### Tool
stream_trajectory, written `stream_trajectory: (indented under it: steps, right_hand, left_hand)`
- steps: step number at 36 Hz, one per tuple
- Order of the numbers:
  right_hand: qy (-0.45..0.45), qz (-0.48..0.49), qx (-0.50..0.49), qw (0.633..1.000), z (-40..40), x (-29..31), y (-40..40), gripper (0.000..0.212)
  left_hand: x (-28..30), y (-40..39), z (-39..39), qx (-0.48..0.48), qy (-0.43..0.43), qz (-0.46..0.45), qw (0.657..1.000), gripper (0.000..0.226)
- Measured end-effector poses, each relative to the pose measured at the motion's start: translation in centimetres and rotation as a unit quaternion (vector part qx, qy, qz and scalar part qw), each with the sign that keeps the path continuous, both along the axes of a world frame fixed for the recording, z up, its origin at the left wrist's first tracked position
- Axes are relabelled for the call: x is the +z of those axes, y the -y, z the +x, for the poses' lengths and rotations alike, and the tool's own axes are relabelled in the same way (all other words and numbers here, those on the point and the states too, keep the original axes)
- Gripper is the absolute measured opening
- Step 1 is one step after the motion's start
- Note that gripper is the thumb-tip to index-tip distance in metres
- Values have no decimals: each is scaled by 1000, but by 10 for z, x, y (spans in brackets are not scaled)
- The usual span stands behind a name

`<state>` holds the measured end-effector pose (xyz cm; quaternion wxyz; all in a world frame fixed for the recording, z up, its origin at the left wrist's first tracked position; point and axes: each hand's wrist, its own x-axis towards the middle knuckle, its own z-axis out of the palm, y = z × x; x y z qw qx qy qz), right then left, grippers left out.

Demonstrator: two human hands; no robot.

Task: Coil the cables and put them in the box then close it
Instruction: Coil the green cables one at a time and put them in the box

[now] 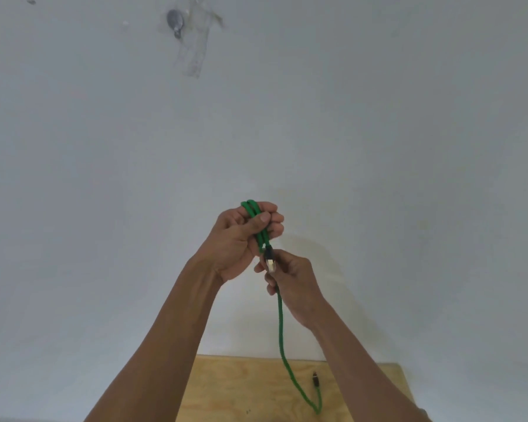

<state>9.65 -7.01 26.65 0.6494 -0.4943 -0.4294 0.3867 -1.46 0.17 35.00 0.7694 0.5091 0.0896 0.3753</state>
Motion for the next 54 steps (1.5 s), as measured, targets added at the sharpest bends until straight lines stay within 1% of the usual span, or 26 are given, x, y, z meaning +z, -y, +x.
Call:
stream_trajectory:
  steps: [2,5,8,10,12,15,17,18,19,21,22,24,25,29,32,33,34,35,36,37,39,41,42,44,50,54]
  right_hand:
    - [-10,-12,-11,1000,-4,-1,3,13]
    - [-17,-27,-27,999,-9,-1,8,13]
    - [14,-42,-31,999,-13,4,14,12]
    - [86,-49,-29,995,-13,9,18,12]
    - [186,-49,-40,981,-11,16,20,13]
    - [345,-17,-86,935,1,36,20,20]
    - [405,26,-91,909,14,55,17,18]
    - [423,40,-89,901,21,63,14,16]
    - [434,47,-85,896,27,71,11,14]
    - [432,52,-72,897,38,85,6,17]
    - [417,58,-61,905,42,91,3,18]
    - [349,83,-28,933,49,98,-2,19]
    - [312,97,-15,945,52,98,-5,19]
    - [170,103,10,980,60,85,-14,13]
    - [85,101,27,991,53,64,-13,6]
    - [54,103,50,992,49,57,-10,10]
    - [28,105,70,992,43,50,-8,21]
    - [24,96,64,993,38,43,-6,32]
    - [40,73,33,996,33,35,-5,42]
    - [64,47,-1,997,28,28,-4,44]
    - [63,12,-33,997,18,15,-2,30]
    - [24,-6,-30,999,10,8,0,19]
    - [8,-10,-32,999,6,6,1,17]
    - [8,-5,-43,999,2,4,3,17]
    - [91,10,-83,992,-14,2,5,13]
    - [181,38,-164,969,-1,14,11,13]
  left_hand:
    - [3,-6,0,27,2,12,1000,18]
    - [5,-17,0,72,4,39,997,12]
    - [0,-27,0,112,-37,99,988,14]
    - [-6,-31,-2,141,-78,147,976,13]
    - [-12,-35,-5,156,-116,185,963,12]
    - [-21,-34,-11,150,-199,238,939,13]
    - [-26,-28,-13,138,-270,291,907,15]
    - [-28,-24,-15,124,-288,300,901,20]
    - [-29,-18,-15,105,-292,281,908,26]
    - [-27,-5,-16,40,-270,188,944,41]
    - [-25,1,-15,7,-253,138,958,49]
    - [-24,10,-13,-42,-219,67,972,59]
    - [-23,14,-12,-60,-204,54,976,58]
    - [-15,24,-5,-110,-136,52,983,42]
    - [-8,25,2,-110,-86,75,987,33]
    - [-6,25,5,-107,-73,83,988,30]
    - [-4,23,8,-102,-63,91,989,27]
    - [-2,21,11,-94,-56,98,989,25]
    - [0,18,13,-85,-52,102,990,22]
    - [3,13,14,-77,-48,101,991,20]
    - [8,3,14,-61,-35,91,993,16]
    - [12,-7,13,-33,-31,95,994,17]
    - [14,-11,13,-18,-30,97,995,17]
    - [15,-17,13,10,-28,100,995,16]
    - [15,-31,14,73,-41,118,989,17]
    - [9,-38,3,43,-60,119,990,15]
